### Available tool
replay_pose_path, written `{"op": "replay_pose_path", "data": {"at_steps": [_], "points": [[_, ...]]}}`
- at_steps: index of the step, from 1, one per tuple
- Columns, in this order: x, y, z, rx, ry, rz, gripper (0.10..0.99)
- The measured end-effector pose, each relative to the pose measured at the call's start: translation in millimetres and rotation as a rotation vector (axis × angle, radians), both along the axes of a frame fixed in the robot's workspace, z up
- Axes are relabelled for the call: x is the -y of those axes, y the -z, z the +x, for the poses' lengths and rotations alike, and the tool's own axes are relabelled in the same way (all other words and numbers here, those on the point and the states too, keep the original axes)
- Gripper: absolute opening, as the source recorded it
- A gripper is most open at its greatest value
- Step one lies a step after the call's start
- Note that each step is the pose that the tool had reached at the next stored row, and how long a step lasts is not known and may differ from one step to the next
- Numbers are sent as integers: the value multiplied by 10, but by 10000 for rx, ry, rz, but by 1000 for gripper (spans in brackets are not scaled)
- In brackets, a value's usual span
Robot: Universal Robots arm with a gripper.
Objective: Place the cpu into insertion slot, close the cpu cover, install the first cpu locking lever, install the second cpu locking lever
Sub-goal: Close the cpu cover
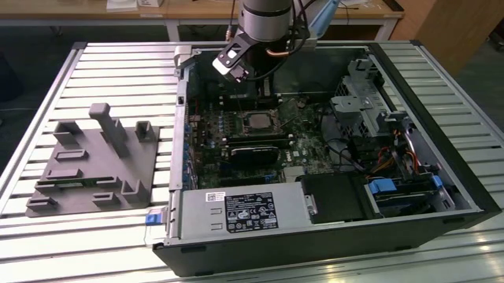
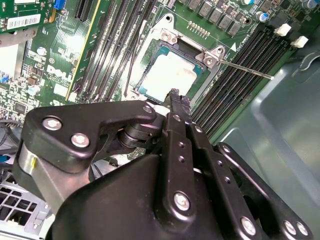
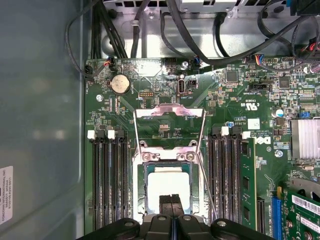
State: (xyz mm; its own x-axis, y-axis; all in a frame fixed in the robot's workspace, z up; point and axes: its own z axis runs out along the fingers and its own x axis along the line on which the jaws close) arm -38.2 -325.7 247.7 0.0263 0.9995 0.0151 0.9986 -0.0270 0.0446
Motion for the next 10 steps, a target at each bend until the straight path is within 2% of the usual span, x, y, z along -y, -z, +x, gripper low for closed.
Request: {"op": "replay_pose_path", "data": {"at_steps": [10], "points": [[0,-47,0,-1,0,-1,106]]}}
